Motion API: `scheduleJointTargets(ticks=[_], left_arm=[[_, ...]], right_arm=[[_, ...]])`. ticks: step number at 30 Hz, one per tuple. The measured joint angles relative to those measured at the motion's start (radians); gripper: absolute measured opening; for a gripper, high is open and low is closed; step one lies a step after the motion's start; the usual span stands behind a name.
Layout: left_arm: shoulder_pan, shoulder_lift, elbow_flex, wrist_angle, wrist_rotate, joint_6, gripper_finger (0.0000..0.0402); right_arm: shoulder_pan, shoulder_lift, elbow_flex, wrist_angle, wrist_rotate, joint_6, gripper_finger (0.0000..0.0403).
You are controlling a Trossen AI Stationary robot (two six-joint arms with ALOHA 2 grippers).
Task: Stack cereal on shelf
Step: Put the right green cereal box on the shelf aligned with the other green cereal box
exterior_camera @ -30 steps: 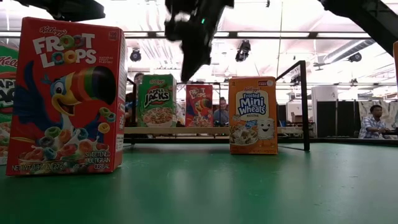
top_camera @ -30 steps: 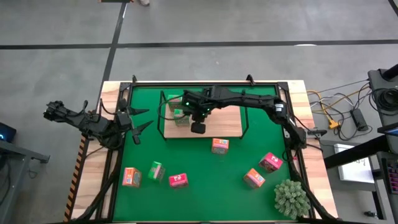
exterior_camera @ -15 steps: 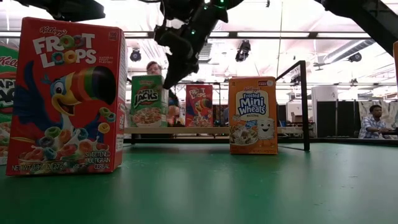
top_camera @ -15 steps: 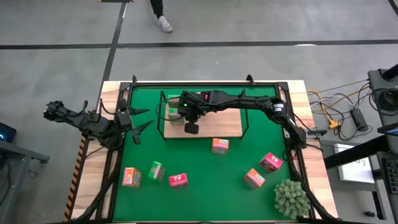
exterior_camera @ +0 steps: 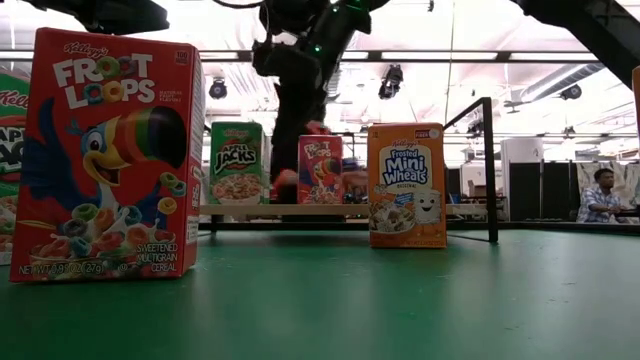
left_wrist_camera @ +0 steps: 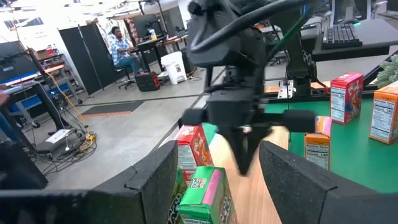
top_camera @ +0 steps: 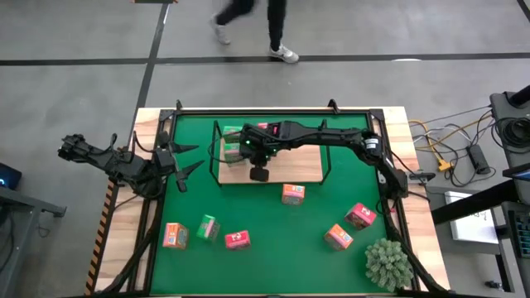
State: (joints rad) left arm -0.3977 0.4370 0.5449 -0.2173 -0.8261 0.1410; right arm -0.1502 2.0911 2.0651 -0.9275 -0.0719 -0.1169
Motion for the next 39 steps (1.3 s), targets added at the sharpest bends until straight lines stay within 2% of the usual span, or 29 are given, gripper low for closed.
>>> scheduleJointTargets(ticks=[2, 7, 11, 15, 20, 26, 39], left_arm=[[0.000, 0.000, 0.000, 0.000, 0.000, 0.000, 0.0210], [0.000, 0.000, 0.000, 0.000, 0.000, 0.000, 0.0210], [0.000, 0.000, 0.000, 0.000, 0.000, 0.000, 0.0210], [0.000, 0.000, 0.000, 0.000, 0.000, 0.000, 0.0210], [0.000, 0.000, 0.000, 0.000, 0.000, 0.000, 0.0210], [0.000, 0.000, 0.000, 0.000, 0.000, 0.000, 0.0210], [0.000, 0.000, 0.000, 0.000, 0.000, 0.000, 0.0210]], right_arm=[[0.016, 0.000, -0.015, 0.036, -0.006, -0.008, 0.0012], [0.034, 0.003, -0.038, 0.122, 0.107, -0.020, 0.0012], [0.033, 0.003, -0.040, 0.157, 0.109, -0.026, 0.0012], [0.036, -0.002, -0.041, 0.085, 0.123, -0.031, 0.0012], [0.021, -0.013, -0.041, 0.062, 0.258, -0.005, 0.0012], [0.013, 0.005, -0.056, 0.133, 0.255, -0.016, 0.0012], [0.027, 0.005, -0.059, 0.166, 0.246, -0.028, 0.0012]])
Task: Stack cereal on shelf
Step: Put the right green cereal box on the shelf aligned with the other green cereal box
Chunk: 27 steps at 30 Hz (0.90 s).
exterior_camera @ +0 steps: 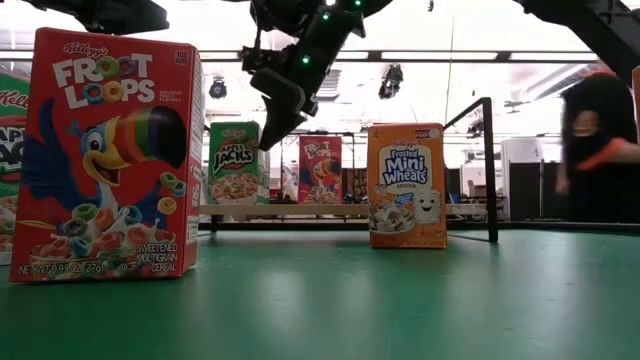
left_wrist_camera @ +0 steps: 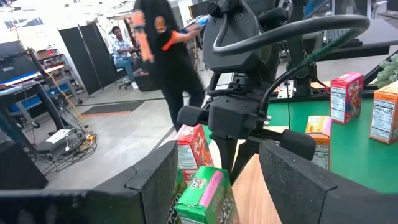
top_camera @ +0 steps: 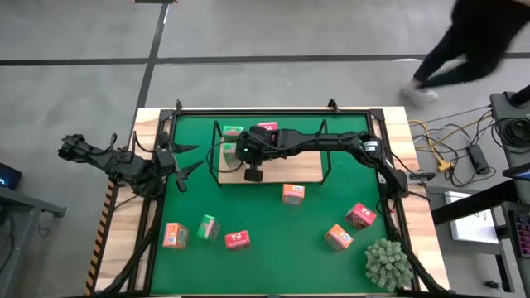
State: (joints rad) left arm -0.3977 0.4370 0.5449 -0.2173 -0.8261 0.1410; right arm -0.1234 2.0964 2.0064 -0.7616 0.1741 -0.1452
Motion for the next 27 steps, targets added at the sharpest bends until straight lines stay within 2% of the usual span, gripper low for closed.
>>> scheduleJointTargets(ticks=[10, 15, 20, 27], left_arm=[[0.000, 0.000, 0.000, 0.000, 0.000, 0.000, 0.0210], [0.000, 0.000, 0.000, 0.000, 0.000, 0.000, 0.0210], [0.000, 0.000, 0.000, 0.000, 0.000, 0.000, 0.0210], [0.000, 0.000, 0.000, 0.000, 0.000, 0.000, 0.0210]], right_arm=[[0.009, -0.011, 0.000, -0.070, 0.001, 0.027, 0.0012], [0.026, -0.011, -0.002, -0.079, -0.068, 0.030, 0.0012], [0.038, -0.010, -0.040, 0.000, -0.012, 0.031, 0.0012], [0.036, -0.009, -0.126, 0.179, 0.006, 0.017, 0.0012]])
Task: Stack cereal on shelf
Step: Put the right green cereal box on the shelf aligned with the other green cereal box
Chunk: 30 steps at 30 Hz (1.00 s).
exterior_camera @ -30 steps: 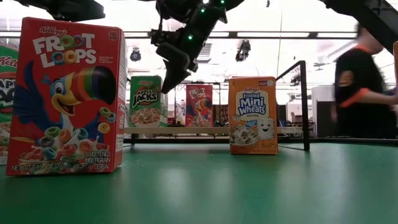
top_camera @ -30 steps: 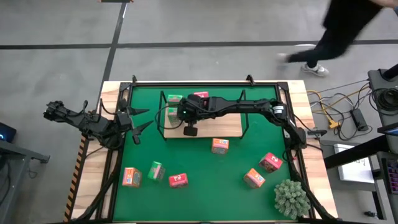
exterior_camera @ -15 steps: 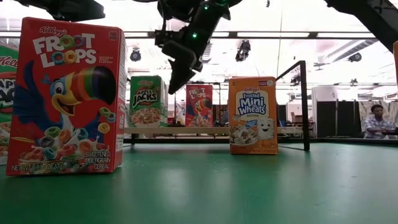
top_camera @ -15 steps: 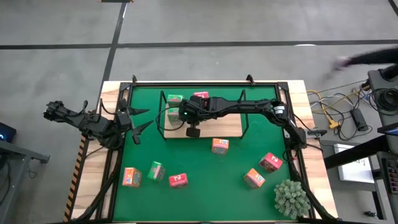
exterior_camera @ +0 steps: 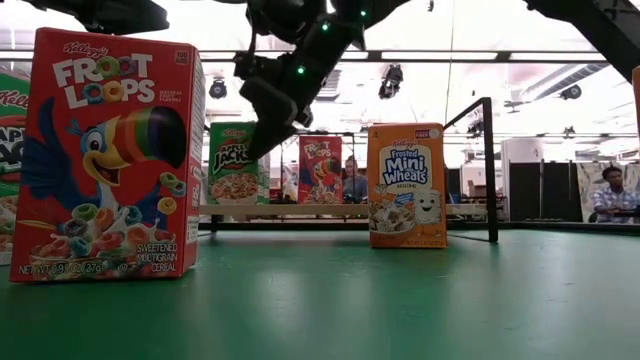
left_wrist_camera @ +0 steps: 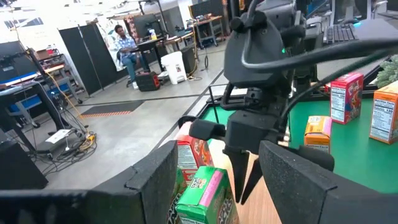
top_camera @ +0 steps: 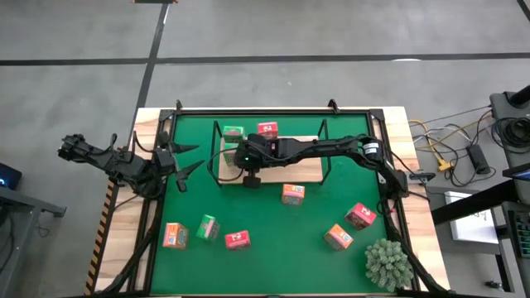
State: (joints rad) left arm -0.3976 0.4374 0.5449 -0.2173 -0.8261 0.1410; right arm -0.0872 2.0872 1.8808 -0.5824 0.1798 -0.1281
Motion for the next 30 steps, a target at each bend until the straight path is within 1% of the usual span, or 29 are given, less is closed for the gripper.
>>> scheduleJointTargets(ticks=[3, 10, 19, 30], left_arm=[[0.000, 0.000, 0.000, 0.000, 0.000, 0.000, 0.0210], [0.000, 0.000, 0.000, 0.000, 0.000, 0.000, 0.0210], [0.000, 0.000, 0.000, 0.000, 0.000, 0.000, 0.0210], [0.000, 0.000, 0.000, 0.000, 0.000, 0.000, 0.0210]], right_arm=[[0.000, 0.000, -0.023, 0.039, 0.004, -0.003, 0.0012], [0.002, 0.000, -0.026, 0.039, 0.005, -0.003, 0.0012], [0.017, 0.000, 0.005, 0.035, 0.005, 0.001, 0.0012], [0.017, -0.001, 0.005, 0.092, 0.007, -0.003, 0.0012]])
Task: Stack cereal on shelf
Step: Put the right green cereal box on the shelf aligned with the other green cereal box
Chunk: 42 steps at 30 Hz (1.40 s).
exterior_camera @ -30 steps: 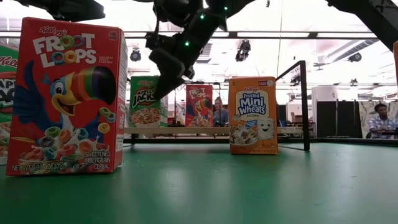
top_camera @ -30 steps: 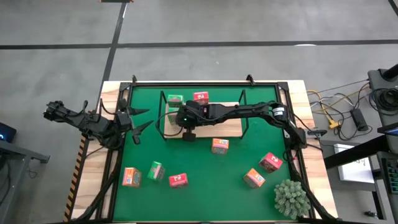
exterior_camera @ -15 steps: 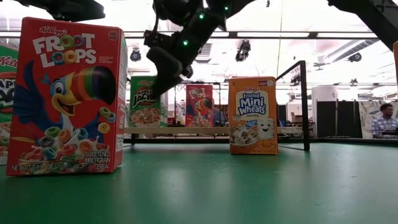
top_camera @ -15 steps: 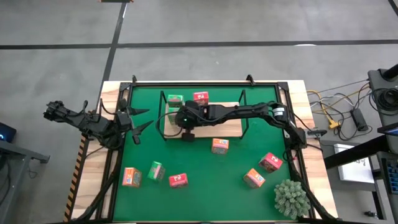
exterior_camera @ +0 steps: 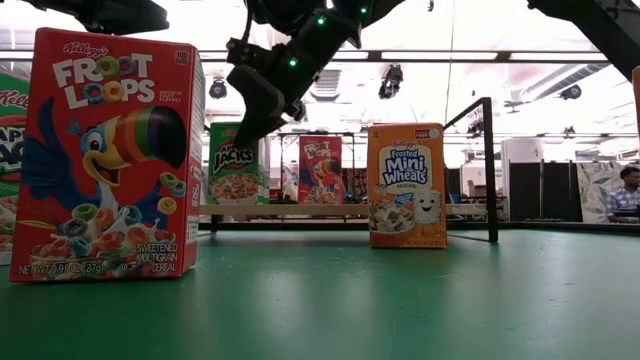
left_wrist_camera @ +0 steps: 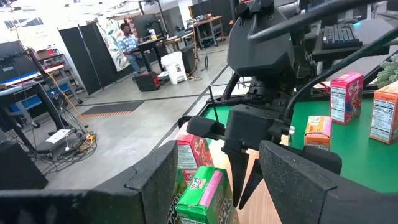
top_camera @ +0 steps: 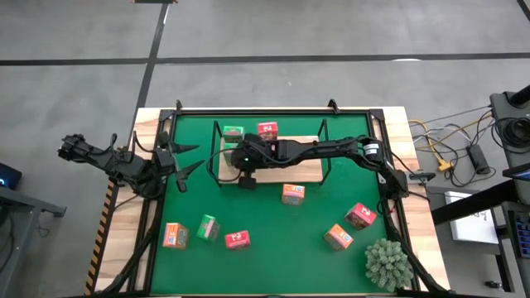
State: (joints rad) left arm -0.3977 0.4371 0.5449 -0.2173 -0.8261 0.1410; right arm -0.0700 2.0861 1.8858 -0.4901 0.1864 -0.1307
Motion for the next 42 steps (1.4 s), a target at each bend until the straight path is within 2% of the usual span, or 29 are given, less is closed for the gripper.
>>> scheduleJointTargets(ticks=[33, 42], left_arm=[[0.000, 0.000, 0.000, 0.000, 0.000, 0.000, 0.0210], [0.000, 0.000, 0.000, 0.027, 0.001, 0.000, 0.0210]], right_arm=[[-0.011, 0.009, -0.002, 0.075, 0.008, -0.045, 0.0012], [0.052, -0.051, 0.038, -0.102, -0.002, -0.015, 0.0012]])
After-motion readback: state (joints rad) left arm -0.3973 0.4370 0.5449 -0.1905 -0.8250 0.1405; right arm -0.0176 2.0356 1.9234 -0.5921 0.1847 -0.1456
